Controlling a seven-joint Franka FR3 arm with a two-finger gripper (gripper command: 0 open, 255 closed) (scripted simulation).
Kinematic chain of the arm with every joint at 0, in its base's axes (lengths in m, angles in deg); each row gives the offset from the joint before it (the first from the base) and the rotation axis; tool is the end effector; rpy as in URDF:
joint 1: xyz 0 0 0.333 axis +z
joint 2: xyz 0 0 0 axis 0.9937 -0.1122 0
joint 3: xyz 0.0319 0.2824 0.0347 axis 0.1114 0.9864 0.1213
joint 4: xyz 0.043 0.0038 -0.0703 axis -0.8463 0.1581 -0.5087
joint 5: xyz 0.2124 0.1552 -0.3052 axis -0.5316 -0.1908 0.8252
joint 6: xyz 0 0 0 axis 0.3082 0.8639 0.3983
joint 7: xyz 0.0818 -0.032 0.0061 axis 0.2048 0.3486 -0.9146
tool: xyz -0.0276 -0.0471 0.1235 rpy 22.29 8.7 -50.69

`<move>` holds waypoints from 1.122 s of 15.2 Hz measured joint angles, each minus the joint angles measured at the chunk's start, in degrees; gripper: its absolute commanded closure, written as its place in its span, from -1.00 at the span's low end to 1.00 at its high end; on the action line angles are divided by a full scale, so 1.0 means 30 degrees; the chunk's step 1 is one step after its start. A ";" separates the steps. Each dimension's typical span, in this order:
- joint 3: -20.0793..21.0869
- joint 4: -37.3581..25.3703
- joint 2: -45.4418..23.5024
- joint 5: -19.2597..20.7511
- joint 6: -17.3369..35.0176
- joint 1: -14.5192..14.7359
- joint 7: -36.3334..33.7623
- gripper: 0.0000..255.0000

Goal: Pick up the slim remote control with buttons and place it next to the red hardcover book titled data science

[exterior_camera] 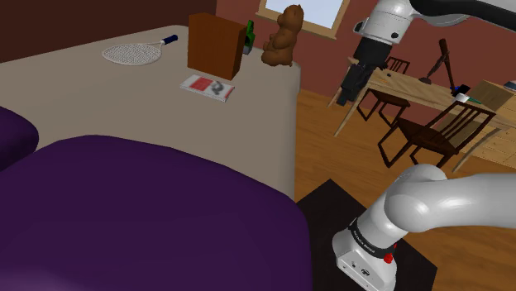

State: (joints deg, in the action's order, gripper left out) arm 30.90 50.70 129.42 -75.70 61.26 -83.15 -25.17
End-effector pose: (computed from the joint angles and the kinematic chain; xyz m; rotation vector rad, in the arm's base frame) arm 0.3177 0.0148 0.5621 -3.0491 -0.2033 0.0742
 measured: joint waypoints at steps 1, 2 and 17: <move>0.0000 0.0000 0.0000 0.0000 0.0000 0.0000 0.0000 -1.00; 0.0126 0.0060 -0.0191 -0.0076 0.0264 0.0085 -0.0012 -1.00; 0.3954 0.0384 -0.6525 -0.1375 0.7638 0.2346 -0.0395 -1.00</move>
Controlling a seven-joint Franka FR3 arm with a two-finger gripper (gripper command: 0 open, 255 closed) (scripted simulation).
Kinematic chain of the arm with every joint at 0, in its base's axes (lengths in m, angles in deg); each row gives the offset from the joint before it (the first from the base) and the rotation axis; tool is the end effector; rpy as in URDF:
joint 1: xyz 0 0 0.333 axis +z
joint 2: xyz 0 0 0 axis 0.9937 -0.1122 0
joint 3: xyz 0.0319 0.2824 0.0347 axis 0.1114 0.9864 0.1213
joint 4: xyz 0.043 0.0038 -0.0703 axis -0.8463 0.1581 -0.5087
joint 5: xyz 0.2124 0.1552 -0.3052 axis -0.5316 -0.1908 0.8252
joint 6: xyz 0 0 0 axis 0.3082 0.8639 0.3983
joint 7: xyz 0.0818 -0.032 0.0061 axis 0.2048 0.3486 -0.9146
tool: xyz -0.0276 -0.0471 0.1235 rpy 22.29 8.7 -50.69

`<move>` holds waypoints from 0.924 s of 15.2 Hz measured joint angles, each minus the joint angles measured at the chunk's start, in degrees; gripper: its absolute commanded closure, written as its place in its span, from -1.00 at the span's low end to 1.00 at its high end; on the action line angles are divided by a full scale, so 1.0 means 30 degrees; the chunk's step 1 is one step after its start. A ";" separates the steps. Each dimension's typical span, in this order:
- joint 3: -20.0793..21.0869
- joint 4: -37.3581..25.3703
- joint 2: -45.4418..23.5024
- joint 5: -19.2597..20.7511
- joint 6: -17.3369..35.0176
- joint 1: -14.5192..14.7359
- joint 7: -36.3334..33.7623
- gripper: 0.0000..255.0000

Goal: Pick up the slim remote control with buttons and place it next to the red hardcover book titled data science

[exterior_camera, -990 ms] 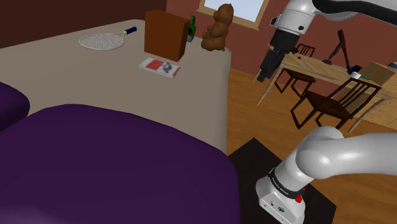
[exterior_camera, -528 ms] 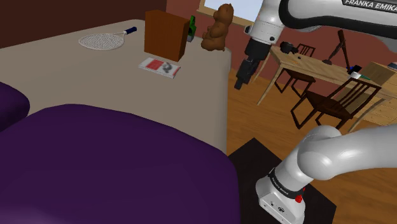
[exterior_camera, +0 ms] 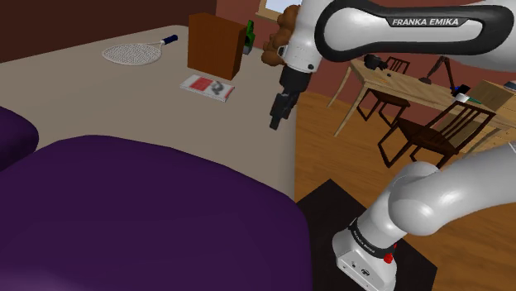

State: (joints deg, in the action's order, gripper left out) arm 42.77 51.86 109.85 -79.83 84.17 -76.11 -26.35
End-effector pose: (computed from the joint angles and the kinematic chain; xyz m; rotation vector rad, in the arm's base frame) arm 0.4034 0.1612 0.4514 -3.0362 -0.5650 0.0427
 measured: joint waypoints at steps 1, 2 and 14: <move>0.0289 -0.0040 -0.0529 -0.0005 0.0535 0.0136 -0.0072 -1.00; 0.0528 -0.0239 -0.1044 0.0033 0.0896 0.0245 -0.0110 -1.00; 0.3308 -0.3559 -0.8632 0.2305 0.5388 0.1540 -0.1570 -1.00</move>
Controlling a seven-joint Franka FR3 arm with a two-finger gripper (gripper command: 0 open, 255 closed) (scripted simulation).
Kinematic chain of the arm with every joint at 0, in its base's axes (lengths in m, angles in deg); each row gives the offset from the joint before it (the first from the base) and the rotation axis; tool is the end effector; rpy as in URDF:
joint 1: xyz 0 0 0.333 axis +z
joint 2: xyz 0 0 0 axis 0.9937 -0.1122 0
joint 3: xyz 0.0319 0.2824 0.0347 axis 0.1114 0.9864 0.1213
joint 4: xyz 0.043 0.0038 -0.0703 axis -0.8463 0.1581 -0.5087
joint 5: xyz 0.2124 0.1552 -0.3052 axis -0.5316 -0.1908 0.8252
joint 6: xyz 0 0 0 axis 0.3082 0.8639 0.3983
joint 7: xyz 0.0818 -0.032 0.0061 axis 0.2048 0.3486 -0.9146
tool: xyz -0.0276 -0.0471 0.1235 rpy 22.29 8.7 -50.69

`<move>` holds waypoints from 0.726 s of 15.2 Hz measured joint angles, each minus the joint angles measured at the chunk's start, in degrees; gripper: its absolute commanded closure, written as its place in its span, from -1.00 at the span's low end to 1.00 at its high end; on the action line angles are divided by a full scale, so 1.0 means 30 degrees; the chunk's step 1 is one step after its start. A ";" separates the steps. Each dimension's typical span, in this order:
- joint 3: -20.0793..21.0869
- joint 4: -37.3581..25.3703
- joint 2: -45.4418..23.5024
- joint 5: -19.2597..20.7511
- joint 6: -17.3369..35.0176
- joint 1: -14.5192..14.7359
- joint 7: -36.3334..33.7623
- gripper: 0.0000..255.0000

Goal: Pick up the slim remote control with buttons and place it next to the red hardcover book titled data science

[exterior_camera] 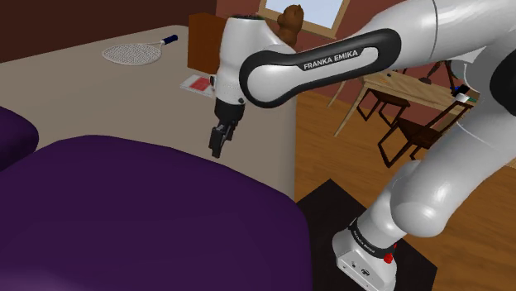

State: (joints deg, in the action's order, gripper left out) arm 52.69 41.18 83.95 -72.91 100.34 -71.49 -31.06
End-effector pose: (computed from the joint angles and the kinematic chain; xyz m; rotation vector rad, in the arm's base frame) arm 0.4508 0.3062 0.3475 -2.9851 -0.9038 0.0098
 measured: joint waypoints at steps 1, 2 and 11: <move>0.0161 -0.0351 -0.0624 0.0329 0.0258 0.0149 -0.0178 -1.00; 0.0309 -0.0796 -0.1375 0.0731 0.0533 0.0318 -0.0405 -1.00; 0.0584 -0.2738 -0.4988 0.2880 0.2014 0.1416 -0.1647 -1.00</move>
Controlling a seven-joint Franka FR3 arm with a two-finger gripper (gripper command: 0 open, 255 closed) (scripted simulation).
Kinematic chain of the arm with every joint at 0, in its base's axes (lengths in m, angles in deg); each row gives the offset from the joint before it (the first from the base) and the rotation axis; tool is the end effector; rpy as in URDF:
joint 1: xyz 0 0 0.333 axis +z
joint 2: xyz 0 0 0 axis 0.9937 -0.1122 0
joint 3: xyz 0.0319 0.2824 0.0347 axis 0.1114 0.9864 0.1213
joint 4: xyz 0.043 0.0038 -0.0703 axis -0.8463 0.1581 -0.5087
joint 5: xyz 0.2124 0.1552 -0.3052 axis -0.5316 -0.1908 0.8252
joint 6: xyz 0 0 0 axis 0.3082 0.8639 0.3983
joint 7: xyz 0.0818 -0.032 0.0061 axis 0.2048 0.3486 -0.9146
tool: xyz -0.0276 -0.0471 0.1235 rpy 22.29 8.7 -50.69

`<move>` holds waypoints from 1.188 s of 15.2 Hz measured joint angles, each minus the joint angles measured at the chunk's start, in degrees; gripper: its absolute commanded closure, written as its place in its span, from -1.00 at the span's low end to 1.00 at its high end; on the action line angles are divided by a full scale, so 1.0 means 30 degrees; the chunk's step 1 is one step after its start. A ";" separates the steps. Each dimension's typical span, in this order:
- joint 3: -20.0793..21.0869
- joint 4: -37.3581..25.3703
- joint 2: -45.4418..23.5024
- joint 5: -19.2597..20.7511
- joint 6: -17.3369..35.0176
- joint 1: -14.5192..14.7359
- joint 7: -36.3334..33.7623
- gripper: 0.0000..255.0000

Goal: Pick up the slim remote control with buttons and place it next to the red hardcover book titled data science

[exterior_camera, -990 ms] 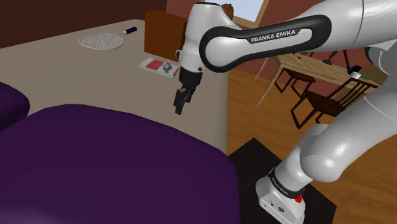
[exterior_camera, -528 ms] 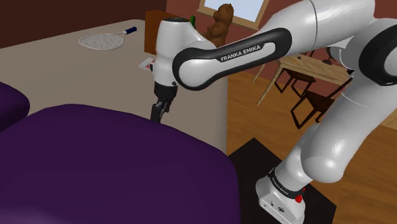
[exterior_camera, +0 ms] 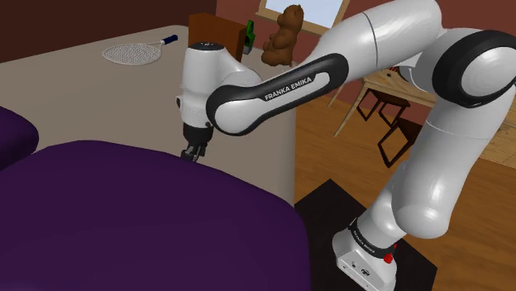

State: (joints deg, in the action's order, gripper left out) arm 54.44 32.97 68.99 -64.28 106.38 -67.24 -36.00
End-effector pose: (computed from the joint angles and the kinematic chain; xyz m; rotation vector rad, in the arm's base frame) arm 0.4632 0.3772 0.2853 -2.9504 -1.0505 -0.0148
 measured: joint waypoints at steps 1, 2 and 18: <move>-0.0013 0.0065 -0.0212 0.0103 0.0219 0.0057 -0.0069 -1.00; -0.0045 0.0204 -0.0320 0.0175 0.0470 0.0069 -0.0116 -1.00; -0.0073 0.0318 -0.0587 0.0298 0.0757 0.0133 -0.0169 1.00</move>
State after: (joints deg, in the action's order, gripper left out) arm 54.22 33.92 67.23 -63.38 108.65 -66.84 -36.51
